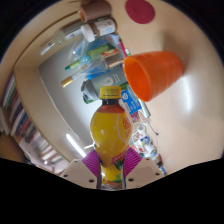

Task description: Pour water

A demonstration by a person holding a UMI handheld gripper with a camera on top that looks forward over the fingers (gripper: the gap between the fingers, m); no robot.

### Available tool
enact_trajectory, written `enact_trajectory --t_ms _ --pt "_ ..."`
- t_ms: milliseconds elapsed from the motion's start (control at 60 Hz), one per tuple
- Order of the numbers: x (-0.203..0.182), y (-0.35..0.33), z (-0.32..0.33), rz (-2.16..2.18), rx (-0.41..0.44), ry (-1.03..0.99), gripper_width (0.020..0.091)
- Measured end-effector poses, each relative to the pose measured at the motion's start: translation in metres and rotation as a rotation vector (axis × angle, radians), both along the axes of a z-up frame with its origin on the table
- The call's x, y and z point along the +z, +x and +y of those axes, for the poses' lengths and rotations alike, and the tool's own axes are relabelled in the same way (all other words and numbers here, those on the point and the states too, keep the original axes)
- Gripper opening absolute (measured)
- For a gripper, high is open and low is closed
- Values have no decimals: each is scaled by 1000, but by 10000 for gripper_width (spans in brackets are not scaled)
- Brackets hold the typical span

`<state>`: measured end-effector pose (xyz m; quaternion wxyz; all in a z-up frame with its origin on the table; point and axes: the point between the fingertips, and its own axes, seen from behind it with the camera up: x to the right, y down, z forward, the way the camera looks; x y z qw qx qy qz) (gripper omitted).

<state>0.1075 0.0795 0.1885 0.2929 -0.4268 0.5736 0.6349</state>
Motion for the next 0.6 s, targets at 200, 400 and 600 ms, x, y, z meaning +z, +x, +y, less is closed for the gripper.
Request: enact_trajectory --t_ms 200,400,600 --pt "11 12 2 319 -44 17 277" --pt "13 12 5 357 -43 19 277" --pt "47 -2 0 31 27 141 278"
